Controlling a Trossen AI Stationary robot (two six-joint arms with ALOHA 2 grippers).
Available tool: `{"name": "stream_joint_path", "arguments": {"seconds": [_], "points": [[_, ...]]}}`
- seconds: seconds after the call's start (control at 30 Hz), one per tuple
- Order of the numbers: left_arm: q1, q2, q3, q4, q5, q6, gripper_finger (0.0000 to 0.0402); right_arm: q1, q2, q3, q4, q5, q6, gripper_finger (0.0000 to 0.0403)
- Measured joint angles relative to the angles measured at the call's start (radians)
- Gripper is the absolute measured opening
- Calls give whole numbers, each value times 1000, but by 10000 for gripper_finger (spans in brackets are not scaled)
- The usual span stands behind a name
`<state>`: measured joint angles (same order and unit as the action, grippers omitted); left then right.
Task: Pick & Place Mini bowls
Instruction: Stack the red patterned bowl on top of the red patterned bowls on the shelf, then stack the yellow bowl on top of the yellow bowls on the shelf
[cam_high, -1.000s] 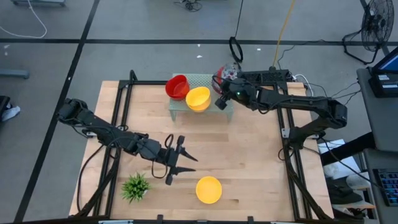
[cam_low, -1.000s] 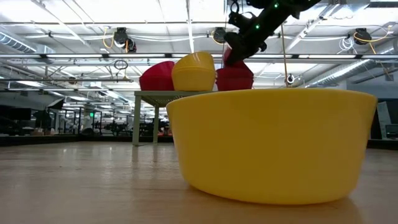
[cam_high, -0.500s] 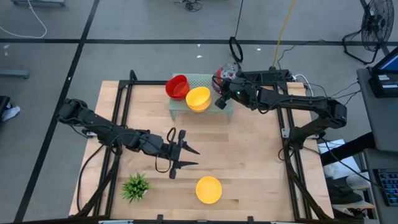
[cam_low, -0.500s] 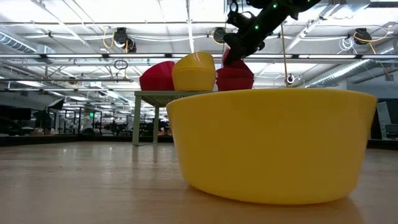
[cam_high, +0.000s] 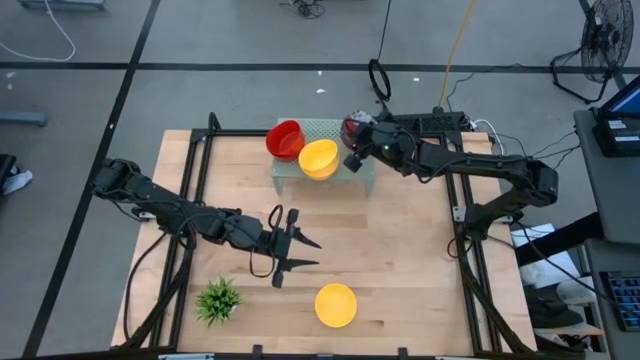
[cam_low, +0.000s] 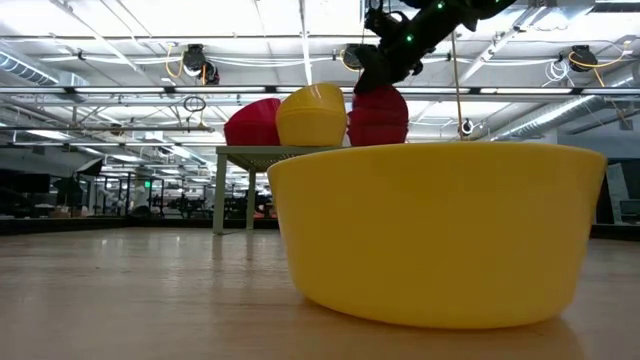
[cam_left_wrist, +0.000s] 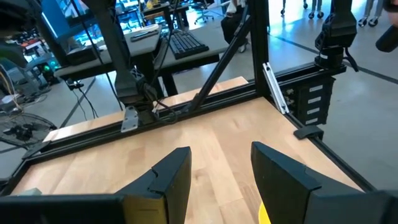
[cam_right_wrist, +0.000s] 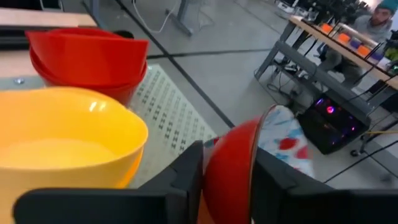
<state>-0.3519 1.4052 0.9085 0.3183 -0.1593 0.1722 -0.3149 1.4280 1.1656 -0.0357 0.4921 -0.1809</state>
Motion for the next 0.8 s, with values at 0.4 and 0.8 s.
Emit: {"name": "stream_joint_path", "arguments": {"seconds": [0.4,0.8], "points": [[0,0,0,-1,0,-25,173,3,-69,0,15,-52,19,165],[0,4,0,-41,112,-173,173,124,-195,0,1,-72,81,163]]}}
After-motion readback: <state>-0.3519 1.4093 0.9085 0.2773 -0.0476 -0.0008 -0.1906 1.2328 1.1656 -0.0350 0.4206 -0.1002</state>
